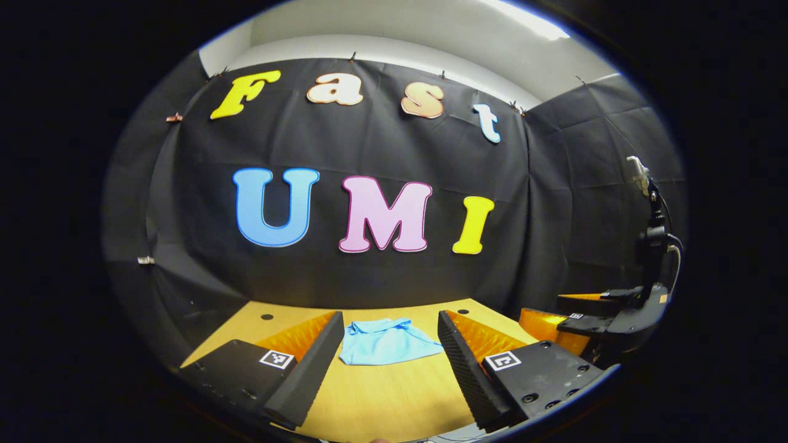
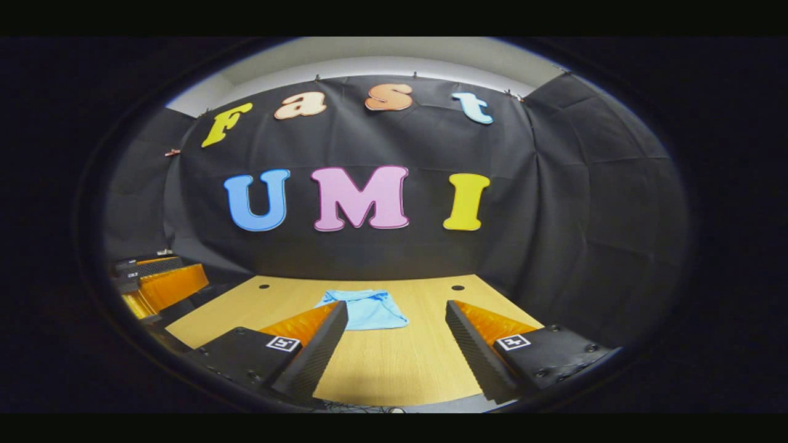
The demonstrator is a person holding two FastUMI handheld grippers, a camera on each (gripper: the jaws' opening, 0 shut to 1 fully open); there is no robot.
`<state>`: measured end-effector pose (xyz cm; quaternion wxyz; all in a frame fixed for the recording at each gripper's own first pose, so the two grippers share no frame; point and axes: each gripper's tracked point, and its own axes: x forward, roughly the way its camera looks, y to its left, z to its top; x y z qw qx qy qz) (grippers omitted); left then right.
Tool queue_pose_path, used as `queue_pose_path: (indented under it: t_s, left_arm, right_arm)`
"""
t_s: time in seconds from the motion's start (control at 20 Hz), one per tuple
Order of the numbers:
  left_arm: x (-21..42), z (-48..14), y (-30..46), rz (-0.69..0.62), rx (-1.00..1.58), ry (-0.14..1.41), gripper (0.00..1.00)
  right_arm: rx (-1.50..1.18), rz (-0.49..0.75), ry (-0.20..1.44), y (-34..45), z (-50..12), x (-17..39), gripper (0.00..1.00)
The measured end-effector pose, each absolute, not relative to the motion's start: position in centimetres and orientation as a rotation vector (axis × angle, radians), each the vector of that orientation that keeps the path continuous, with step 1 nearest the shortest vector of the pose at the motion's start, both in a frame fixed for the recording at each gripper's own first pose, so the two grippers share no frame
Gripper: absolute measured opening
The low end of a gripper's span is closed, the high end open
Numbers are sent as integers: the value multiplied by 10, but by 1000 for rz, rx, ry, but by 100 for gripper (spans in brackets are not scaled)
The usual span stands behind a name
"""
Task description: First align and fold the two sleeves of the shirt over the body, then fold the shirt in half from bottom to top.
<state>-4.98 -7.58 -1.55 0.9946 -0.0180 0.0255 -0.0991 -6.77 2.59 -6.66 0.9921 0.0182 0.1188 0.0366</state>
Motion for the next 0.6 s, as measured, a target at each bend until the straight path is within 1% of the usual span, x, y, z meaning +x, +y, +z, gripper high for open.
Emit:
queue_pose_path:
  t_s: [0.05, 0.1, 0.15, 0.2, 0.6]
  left_arm:
    - [-55, -13, -76, -203, -25, 40, 97]
    - [-59, -13, -76, -211, -17, 37, 97]
    - [-63, -14, -76, -216, -9, 38, 97]
    - [-66, -16, -73, -218, -1, 44, 96]
    - [-77, -26, -62, -194, -17, 83, 97]
  right_arm:
    - [35, 76, 233, 25, -66, -70, 99]
    - [25, 76, 235, 24, -67, -72, 94]
    - [21, 78, 242, 23, -70, -77, 94]
    - [24, 81, 246, 23, -71, -80, 99]
    - [33, 85, 255, 27, -70, -89, 99]
